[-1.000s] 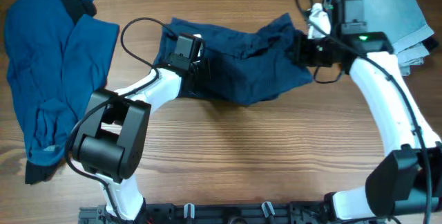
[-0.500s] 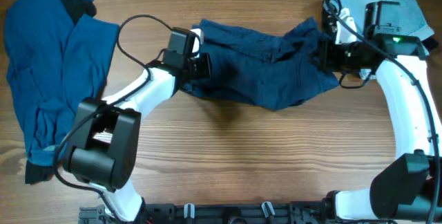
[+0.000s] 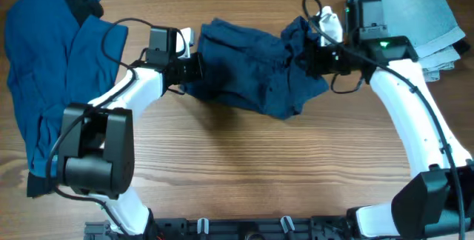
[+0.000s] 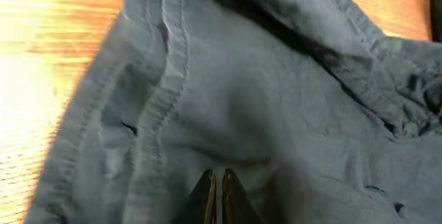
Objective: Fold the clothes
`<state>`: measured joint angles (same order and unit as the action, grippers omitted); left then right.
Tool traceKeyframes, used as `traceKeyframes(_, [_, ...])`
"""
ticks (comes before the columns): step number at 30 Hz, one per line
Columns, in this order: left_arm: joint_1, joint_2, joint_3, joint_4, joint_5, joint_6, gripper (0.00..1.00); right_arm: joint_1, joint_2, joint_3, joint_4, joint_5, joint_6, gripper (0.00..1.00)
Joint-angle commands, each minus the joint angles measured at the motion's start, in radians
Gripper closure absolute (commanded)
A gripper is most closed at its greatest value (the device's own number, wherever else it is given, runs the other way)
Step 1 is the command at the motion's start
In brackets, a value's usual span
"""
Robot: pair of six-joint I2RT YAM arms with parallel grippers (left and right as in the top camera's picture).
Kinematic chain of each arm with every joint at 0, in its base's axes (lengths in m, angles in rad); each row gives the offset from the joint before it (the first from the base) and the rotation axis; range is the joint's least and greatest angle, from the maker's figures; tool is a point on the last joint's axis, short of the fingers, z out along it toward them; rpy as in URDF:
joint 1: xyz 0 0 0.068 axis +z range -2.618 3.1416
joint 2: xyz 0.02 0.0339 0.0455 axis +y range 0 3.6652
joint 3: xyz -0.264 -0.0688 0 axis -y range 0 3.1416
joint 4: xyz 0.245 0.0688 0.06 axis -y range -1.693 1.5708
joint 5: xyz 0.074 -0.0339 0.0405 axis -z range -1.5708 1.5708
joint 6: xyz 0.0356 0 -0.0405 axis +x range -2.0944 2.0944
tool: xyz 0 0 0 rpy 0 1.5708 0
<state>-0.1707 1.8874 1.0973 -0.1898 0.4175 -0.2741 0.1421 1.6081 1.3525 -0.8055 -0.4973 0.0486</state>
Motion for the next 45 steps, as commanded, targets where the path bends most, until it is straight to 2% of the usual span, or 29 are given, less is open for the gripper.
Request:
traceKeyframes(1, [-0.001, 0.059, 0.002, -0.001, -0.013, 0.032, 0.96, 0.062, -0.032, 0.025, 0.059, -0.035, 0.049, 0.96])
traceKeyframes(7, [-0.001, 0.093, 0.002, -0.001, -0.060, 0.032, 0.96, 0.219, -0.026, 0.025, 0.291, 0.099, 0.215, 0.96])
traceKeyframes(11, [-0.001, 0.091, 0.003, -0.016, -0.047, 0.031, 0.96, 0.181, -0.045, 0.025, 0.278, 0.127, 0.249, 0.96])
traceKeyframes(13, [-0.001, 0.075, 0.003, -0.029, 0.016, 0.031, 0.95, 0.127, -0.089, 0.025, 0.221, 0.126, 0.225, 0.96])
traceKeyframes(14, [-0.001, 0.062, 0.003, -0.028, 0.037, 0.031, 0.88, 0.092, -0.116, 0.025, 0.178, 0.123, 0.206, 0.96])
traceKeyframes(16, [-0.001, 0.027, 0.003, -0.027, 0.042, 0.032, 0.68, 0.005, -0.167, 0.025, 0.068, 0.109, 0.147, 0.96])
traceKeyframes(18, [-0.001, 0.017, 0.003, -0.014, 0.042, 0.032, 0.61, -0.092, -0.195, 0.025, -0.054, 0.074, 0.081, 0.96])
traceKeyframes(20, [-0.001, 0.017, 0.003, -0.008, 0.038, 0.035, 0.59, -0.169, -0.194, 0.025, -0.155, 0.073, 0.035, 0.96])
traceKeyframes(24, [-0.001, 0.017, 0.003, -0.003, 0.038, 0.036, 0.59, -0.250, -0.194, 0.025, -0.206, 0.038, 0.002, 0.96])
traceKeyframes(26, [-0.002, 0.018, 0.003, 0.007, 0.038, 0.036, 0.61, -0.246, -0.192, 0.025, -0.203, -0.001, -0.023, 0.96])
traceKeyframes(28, [-0.002, 0.020, 0.003, 0.025, 0.037, 0.036, 0.69, -0.219, -0.190, 0.025, -0.183, -0.010, -0.023, 0.96])
traceKeyframes(30, [-0.002, 0.021, 0.003, 0.037, 0.036, 0.036, 0.88, -0.150, -0.187, 0.025, -0.135, -0.012, -0.019, 0.96])
traceKeyframes(32, [-0.002, 0.021, 0.003, 0.041, 0.035, 0.036, 0.96, -0.109, -0.177, 0.025, -0.103, -0.008, -0.011, 0.96])
traceKeyframes(34, [-0.002, 0.021, 0.003, 0.054, 0.044, 0.045, 0.96, -0.070, -0.147, 0.025, -0.077, -0.005, 0.006, 0.96])
traceKeyframes(37, [-0.002, 0.027, 0.002, 0.060, 0.085, 0.155, 0.96, -0.029, -0.100, 0.025, -0.068, -0.009, 0.007, 0.96])
traceKeyframes(45, [-0.002, 0.099, 0.002, 0.075, 0.204, 0.167, 0.96, 0.003, -0.089, 0.025, -0.021, -0.009, 0.033, 0.96])
